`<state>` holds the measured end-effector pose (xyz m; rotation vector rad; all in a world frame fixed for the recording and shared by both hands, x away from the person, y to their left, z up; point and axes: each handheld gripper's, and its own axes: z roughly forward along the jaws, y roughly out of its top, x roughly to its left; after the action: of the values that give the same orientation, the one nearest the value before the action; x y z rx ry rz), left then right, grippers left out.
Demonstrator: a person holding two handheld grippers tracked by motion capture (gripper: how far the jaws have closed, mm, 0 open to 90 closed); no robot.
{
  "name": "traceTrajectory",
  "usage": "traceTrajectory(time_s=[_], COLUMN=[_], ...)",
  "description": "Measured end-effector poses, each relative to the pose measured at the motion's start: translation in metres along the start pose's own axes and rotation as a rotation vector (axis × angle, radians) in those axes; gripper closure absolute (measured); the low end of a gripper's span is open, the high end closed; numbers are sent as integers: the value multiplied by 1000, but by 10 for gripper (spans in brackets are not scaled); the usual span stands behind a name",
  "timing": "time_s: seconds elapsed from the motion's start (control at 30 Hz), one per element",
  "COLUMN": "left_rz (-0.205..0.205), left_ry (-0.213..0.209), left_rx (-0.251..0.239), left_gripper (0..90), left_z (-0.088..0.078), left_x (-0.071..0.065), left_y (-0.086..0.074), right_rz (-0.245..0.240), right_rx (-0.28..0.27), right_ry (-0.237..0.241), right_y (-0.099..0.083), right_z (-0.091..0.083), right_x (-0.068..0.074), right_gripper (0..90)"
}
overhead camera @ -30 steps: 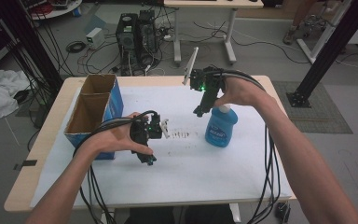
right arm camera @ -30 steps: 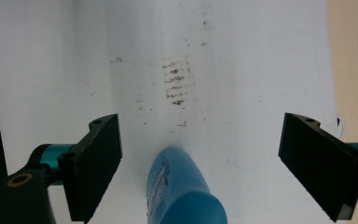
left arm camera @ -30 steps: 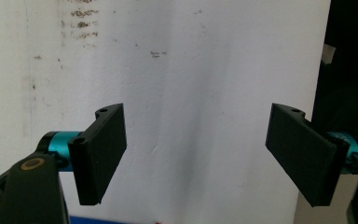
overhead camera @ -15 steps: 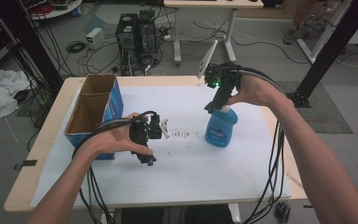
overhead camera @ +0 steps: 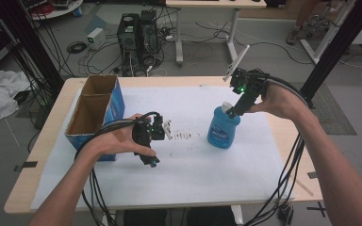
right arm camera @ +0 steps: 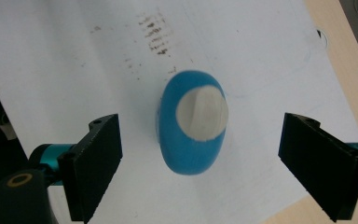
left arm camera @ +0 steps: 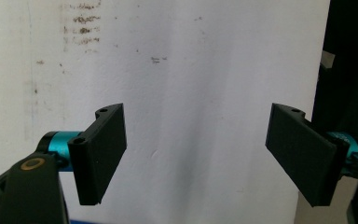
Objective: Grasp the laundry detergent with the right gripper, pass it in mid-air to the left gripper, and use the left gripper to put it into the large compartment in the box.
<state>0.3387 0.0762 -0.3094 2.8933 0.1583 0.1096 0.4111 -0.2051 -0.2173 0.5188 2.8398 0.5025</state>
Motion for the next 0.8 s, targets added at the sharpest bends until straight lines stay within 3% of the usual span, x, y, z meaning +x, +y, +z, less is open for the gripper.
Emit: traceTrajectory(time_s=[0.07, 0.23, 0.33, 0.53, 0.8], left_rz=[4, 6, 7, 5, 3], left_ry=[-2, -5, -5, -6, -17], left_rx=[-3, -7, -13, -16, -17], left_gripper=[204, 204, 204, 204, 204], left_z=[1, 2, 1, 2, 6], left_x=[-1, -2, -2, -3, -2], left_y=[0, 1, 1, -2, -4], right_rz=[17, 64, 90, 162, 218], right_rx=[-5, -52, -57, -112, -181], right_ry=[-14, 18, -8, -10, 34], right_y=[-8, -23, -31, -47, -61], right_z=[2, 10, 17, 33, 59], right_x=[2, 8, 10, 7, 3], right_gripper=[125, 124, 124, 124, 125])
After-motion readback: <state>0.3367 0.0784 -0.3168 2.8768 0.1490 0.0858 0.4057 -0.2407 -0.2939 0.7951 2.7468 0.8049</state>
